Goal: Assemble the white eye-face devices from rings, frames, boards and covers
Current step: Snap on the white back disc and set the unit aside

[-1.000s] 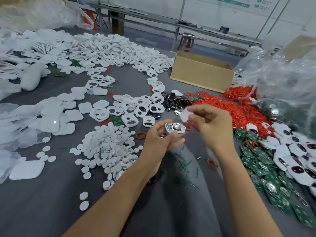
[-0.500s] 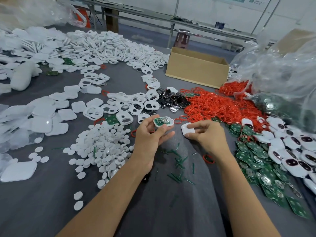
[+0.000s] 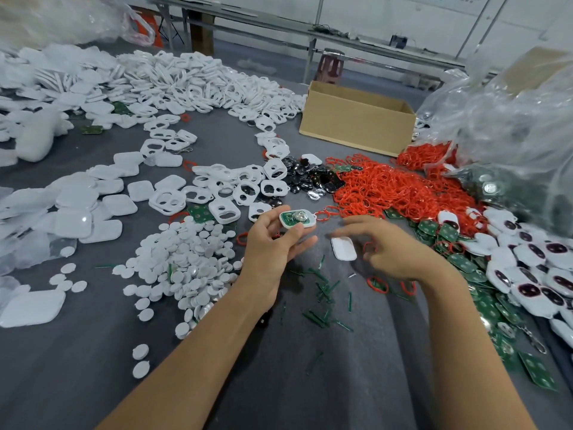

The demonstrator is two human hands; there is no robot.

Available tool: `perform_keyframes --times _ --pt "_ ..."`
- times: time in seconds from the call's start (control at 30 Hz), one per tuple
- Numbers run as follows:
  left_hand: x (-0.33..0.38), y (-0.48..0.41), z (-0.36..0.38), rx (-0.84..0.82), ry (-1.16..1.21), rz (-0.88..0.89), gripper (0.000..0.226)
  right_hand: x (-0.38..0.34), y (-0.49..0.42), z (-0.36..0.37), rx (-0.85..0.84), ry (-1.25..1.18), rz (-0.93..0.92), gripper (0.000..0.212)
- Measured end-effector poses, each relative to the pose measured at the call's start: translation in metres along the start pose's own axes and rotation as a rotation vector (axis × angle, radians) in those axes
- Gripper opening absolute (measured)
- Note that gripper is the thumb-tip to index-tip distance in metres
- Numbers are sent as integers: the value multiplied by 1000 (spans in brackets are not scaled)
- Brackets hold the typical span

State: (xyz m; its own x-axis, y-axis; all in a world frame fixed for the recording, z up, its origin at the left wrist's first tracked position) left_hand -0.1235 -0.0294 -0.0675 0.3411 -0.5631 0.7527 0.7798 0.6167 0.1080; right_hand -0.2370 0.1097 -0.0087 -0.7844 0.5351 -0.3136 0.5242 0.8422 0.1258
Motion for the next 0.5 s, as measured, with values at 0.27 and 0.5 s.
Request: perform_keyframes --times 0.27,0.5 --pt "2 2 1 -23 -15 0 28 6 -16 16 129 6 124 40" --pt "1 3 1 -43 -48 -6 30 5 -13 14 160 -6 148 27"
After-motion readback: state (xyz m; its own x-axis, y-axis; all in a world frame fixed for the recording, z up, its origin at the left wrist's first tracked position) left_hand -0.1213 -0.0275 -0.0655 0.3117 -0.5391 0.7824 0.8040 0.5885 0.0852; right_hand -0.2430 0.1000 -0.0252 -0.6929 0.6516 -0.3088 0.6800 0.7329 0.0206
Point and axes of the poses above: each hand's wrist, its own y-axis away from the middle knuckle, its own z-axis out of the palm, x = y × z, the point moved 1 cm from there along -y, towards the middle knuckle, and after that the axes turned 3 degrees about y, right-handed, at the moved point
